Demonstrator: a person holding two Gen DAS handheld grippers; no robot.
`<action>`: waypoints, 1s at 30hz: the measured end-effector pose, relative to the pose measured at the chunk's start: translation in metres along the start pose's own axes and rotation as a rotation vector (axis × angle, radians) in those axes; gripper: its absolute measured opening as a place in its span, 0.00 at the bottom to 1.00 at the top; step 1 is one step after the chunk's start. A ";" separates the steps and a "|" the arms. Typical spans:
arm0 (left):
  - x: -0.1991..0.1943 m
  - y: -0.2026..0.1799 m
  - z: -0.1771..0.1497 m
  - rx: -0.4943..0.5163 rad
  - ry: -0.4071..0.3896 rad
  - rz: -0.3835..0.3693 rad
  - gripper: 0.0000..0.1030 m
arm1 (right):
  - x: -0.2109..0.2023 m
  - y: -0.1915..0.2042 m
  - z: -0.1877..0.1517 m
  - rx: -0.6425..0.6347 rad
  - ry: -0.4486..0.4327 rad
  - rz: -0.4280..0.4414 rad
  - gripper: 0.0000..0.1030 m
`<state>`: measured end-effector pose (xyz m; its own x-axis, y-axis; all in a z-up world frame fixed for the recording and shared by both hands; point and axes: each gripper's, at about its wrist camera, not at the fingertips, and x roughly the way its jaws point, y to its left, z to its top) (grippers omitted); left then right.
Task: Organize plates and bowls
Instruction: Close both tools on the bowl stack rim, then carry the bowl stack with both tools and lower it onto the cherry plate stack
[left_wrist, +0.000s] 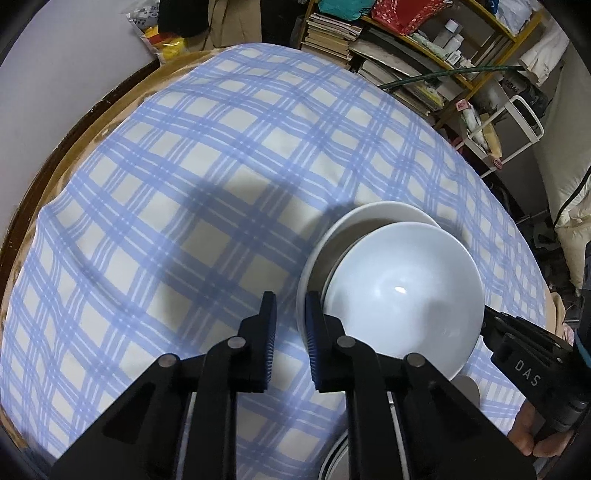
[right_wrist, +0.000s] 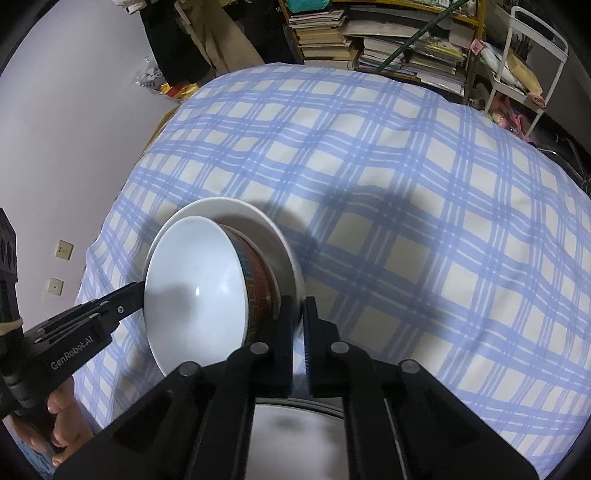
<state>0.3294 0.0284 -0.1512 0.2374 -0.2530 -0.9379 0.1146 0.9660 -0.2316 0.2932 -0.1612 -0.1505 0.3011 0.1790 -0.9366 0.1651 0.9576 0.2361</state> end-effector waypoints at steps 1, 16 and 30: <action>0.001 0.002 0.000 -0.010 0.004 -0.008 0.14 | 0.000 0.000 0.000 0.005 0.001 -0.001 0.08; 0.011 0.007 0.001 -0.063 0.037 -0.104 0.06 | 0.010 -0.002 -0.002 0.058 -0.014 -0.017 0.09; -0.018 -0.012 -0.005 0.035 -0.041 -0.075 0.05 | -0.010 -0.012 -0.012 0.092 -0.025 0.036 0.08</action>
<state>0.3190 0.0211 -0.1330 0.2658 -0.3274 -0.9067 0.1672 0.9420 -0.2911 0.2771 -0.1716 -0.1474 0.3319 0.2058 -0.9206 0.2394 0.9256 0.2932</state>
